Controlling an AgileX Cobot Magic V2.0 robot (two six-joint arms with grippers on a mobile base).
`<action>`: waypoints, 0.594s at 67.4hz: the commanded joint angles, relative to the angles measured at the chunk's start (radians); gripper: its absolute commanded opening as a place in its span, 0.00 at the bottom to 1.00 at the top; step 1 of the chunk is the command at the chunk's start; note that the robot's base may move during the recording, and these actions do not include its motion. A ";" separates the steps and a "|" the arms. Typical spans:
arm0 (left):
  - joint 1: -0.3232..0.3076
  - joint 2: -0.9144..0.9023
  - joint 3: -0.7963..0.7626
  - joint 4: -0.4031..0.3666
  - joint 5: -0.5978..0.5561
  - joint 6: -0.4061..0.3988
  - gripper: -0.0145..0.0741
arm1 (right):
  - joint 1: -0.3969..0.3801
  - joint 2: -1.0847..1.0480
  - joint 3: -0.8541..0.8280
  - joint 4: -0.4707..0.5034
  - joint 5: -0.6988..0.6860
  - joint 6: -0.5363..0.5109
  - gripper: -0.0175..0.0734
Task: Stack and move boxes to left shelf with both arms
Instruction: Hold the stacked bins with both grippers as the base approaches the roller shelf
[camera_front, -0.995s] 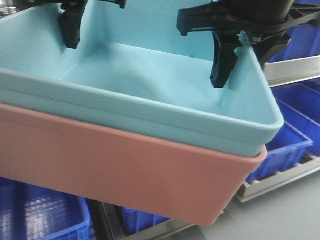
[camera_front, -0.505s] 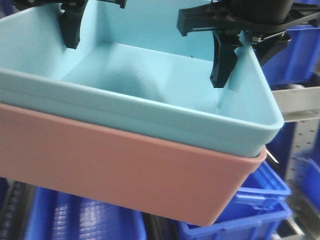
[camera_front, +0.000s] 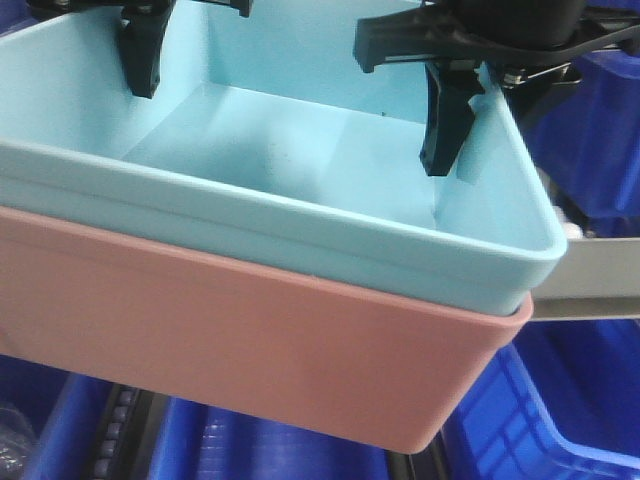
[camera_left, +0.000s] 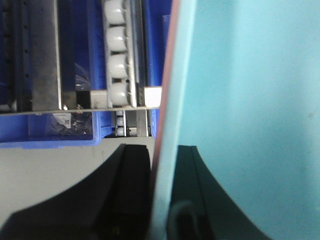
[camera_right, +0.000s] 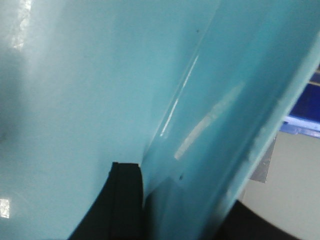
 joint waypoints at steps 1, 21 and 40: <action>-0.043 -0.039 -0.043 -0.132 -0.220 -0.012 0.15 | 0.031 -0.050 -0.068 0.105 -0.244 -0.027 0.25; -0.043 -0.039 -0.043 -0.132 -0.220 -0.012 0.15 | 0.031 -0.050 -0.068 0.105 -0.244 -0.027 0.25; -0.043 -0.039 -0.043 -0.132 -0.220 -0.012 0.15 | 0.031 -0.050 -0.068 0.105 -0.244 -0.027 0.25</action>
